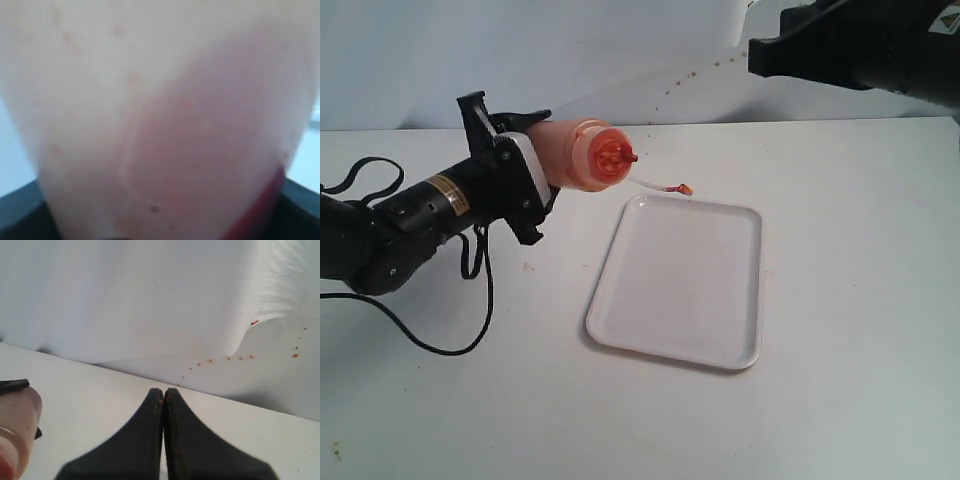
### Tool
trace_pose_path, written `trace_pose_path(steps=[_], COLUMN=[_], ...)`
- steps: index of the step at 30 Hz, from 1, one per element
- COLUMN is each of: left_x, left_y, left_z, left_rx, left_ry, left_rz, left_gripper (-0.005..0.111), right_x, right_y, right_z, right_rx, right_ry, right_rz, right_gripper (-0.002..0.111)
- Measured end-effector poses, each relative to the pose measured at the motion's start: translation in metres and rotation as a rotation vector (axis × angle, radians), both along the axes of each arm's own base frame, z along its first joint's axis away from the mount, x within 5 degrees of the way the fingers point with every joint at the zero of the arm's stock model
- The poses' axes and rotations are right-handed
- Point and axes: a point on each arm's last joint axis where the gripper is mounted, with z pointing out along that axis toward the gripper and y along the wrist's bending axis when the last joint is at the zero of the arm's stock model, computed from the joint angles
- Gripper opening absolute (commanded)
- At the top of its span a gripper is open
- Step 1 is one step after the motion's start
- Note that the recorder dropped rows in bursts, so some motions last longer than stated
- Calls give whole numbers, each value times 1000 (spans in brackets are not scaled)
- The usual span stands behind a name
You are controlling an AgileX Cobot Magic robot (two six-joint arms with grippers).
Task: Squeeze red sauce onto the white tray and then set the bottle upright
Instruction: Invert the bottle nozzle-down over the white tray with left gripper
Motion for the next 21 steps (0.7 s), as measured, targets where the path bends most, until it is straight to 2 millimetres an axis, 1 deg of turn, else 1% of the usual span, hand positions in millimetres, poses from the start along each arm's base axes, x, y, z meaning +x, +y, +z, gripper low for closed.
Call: trace_pose_path(steps=[4,8,11,16,21], left_x=[9,10,10,10,10], left_y=[2,3,3,3,2], left_z=[8,9,11,17,19], left_rx=[75,165,219,295,386], left_ry=[-90,-145,-203,-323,-390], left_rz=[37,44,38,28,20], left_gripper=[0,0,0,0,0], right_x=[13,25,30,32,32], right_y=[4,9,12,12,12], right_z=[-15,-38,-47,-50,-49], right_rx=[-29,-81,-98,-96,-95], right_ry=[-3,42,50,47,44], right_rz=[-7,4,5,2,1], right_gripper=[0,0,0,0,0])
